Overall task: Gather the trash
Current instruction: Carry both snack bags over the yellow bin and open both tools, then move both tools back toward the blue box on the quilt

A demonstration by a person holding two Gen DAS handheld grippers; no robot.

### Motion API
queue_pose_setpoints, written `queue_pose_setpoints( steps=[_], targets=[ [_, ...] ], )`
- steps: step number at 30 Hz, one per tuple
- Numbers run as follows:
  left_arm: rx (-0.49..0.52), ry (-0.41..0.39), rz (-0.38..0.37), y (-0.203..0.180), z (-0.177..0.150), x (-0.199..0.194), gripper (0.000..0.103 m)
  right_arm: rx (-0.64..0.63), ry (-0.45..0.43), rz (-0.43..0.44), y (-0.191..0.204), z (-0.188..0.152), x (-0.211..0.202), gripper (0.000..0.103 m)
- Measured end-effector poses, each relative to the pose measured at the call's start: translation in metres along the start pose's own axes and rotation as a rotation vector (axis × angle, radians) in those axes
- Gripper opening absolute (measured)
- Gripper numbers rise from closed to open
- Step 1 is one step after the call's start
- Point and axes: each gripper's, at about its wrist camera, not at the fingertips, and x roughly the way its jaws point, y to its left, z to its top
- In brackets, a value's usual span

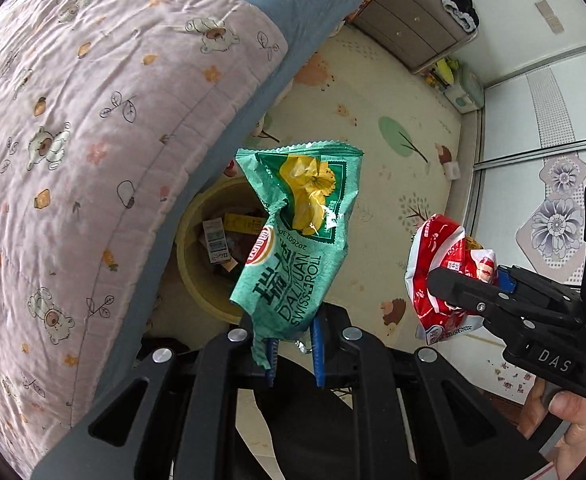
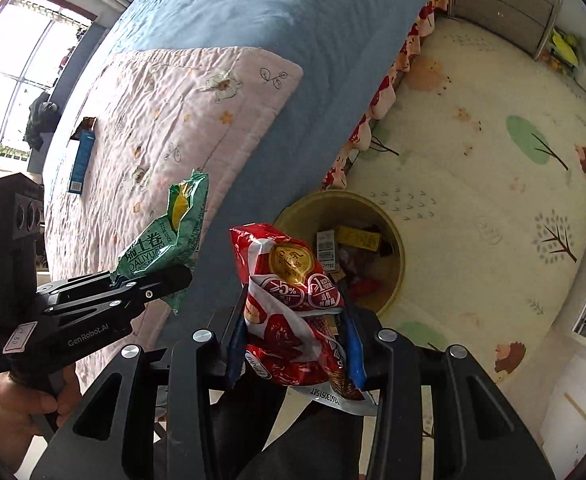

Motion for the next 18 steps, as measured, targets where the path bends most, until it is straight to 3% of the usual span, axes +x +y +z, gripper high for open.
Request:
queue_pose_setpoints(
  steps=[3, 4, 5, 7, 18],
  targets=[
    [0.019, 0.029, -0.003, 0.000, 0.005, 0.012, 0.017, 0.003, 0.017, -0.004, -0.001, 0.002, 0.008, 0.042],
    [0.023, 0.027, 0.001, 0.000, 0.007, 0.014, 0.025, 0.007, 0.029, 0.001, -0.001, 0.003, 0.012, 0.044],
    [0.024, 0.028, 0.009, 0.001, 0.008, 0.016, 0.043, 0.014, 0.038, -0.002, -0.002, 0.004, 0.014, 0.053],
    [0.007, 0.027, 0.028, 0.006, 0.008, 0.019, 0.069, 0.027, 0.046, -0.018, -0.005, 0.005, 0.019, 0.061],
    [-0.030, 0.035, 0.054, 0.025, 0.000, 0.018, 0.070, 0.028, 0.047, -0.027, -0.009, 0.011, 0.018, 0.061]
  ],
)
